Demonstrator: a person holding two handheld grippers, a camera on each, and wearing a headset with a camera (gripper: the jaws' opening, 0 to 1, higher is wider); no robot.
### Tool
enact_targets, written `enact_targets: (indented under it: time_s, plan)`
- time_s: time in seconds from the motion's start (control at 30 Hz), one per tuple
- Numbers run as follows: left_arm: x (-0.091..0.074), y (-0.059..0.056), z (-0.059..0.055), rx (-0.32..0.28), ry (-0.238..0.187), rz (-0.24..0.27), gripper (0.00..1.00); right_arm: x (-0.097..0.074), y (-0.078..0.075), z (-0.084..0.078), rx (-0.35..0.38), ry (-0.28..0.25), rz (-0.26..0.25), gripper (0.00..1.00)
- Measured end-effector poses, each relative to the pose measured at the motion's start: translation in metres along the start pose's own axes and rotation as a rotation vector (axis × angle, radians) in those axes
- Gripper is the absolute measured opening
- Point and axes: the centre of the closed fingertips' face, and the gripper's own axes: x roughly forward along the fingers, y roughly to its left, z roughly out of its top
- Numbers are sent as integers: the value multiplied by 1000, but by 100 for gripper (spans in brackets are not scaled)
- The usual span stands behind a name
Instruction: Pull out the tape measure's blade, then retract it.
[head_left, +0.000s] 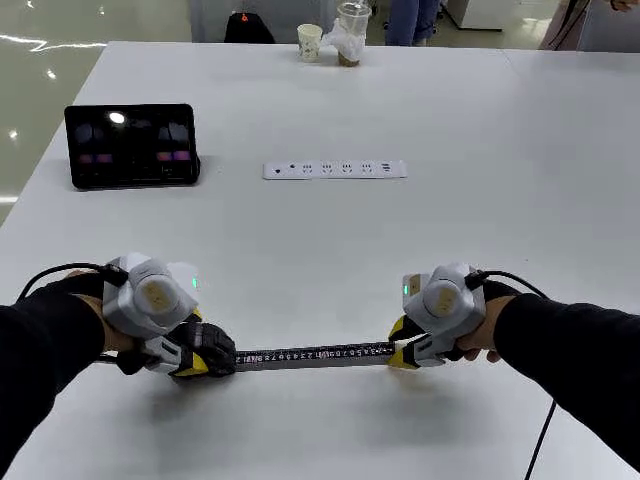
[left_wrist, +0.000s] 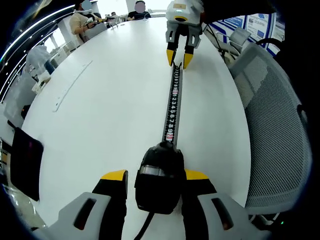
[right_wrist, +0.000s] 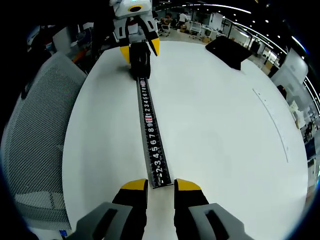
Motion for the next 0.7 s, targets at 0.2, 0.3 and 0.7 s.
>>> enact_targets:
  time_s: [0.2, 0.3, 0.7]
  plan:
    - [-10, 6, 3, -150, -77, 34, 47, -9, -3, 6, 67, -40, -33, 25]
    - [-17, 12, 3, -225, -130, 64, 52, -14, -3, 7, 104, -60, -55, 27]
    - [-43, 16, -14, -393, -233, 207, 63, -40, -5, 8, 303, -226, -171, 34]
